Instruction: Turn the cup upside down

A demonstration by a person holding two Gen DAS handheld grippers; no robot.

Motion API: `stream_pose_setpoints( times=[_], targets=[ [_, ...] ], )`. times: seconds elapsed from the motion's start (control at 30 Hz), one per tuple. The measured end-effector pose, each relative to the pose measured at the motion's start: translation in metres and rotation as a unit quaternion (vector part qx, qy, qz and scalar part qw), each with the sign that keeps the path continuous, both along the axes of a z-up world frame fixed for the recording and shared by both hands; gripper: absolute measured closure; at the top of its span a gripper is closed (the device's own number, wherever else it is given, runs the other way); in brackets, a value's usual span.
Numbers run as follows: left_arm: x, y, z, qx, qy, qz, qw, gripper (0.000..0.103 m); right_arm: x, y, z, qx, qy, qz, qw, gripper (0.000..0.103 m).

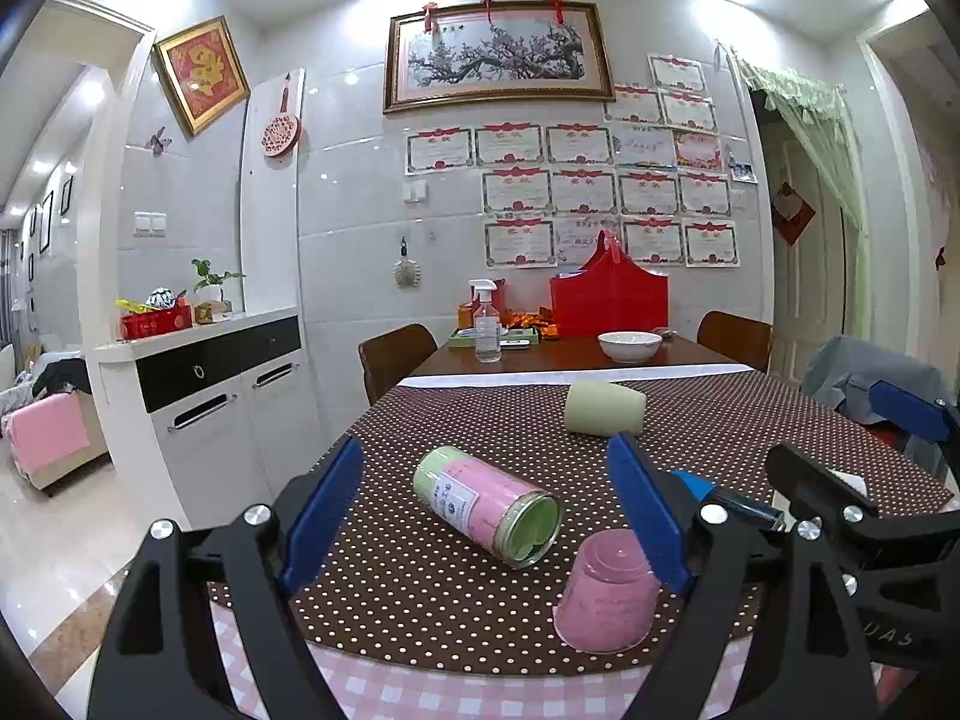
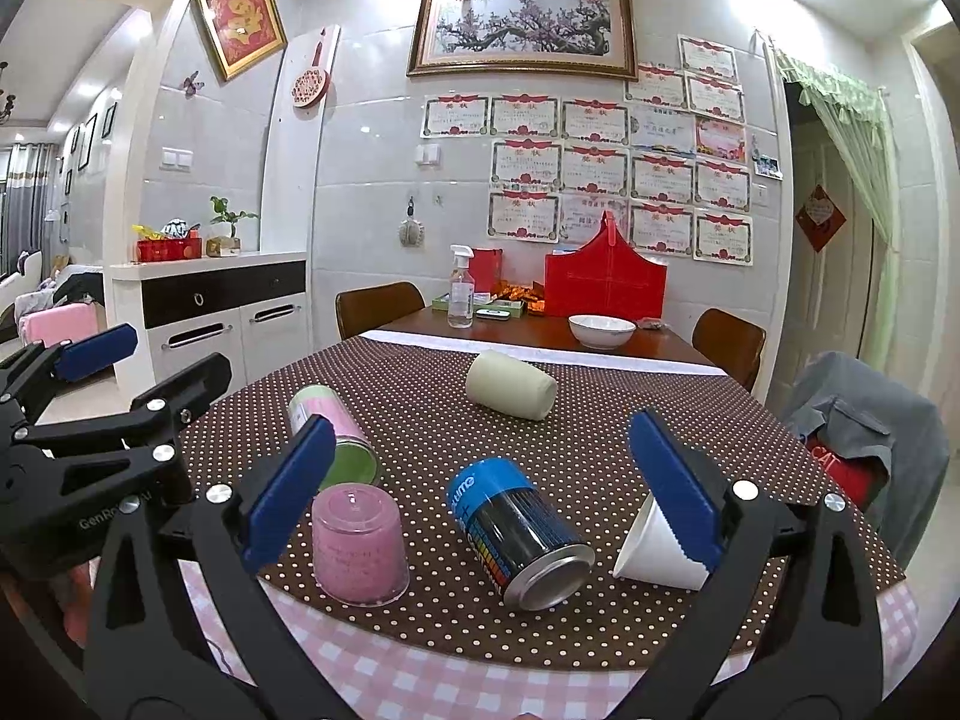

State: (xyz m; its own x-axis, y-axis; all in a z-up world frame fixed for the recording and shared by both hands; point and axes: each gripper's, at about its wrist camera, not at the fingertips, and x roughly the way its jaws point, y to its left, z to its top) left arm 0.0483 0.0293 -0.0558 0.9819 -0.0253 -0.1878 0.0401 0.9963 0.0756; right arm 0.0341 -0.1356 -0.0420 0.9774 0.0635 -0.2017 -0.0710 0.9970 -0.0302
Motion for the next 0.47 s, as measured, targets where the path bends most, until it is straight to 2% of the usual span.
stream_pose_setpoints(
  times=[0.47],
  targets=[
    [0.0073,-0.0003,-0.007,-0.005,0.021,0.001,0.9998,0.021,0.0093,0.0059,-0.0057,-0.002,0.025,-0.004,1.0,0.006]
  ],
)
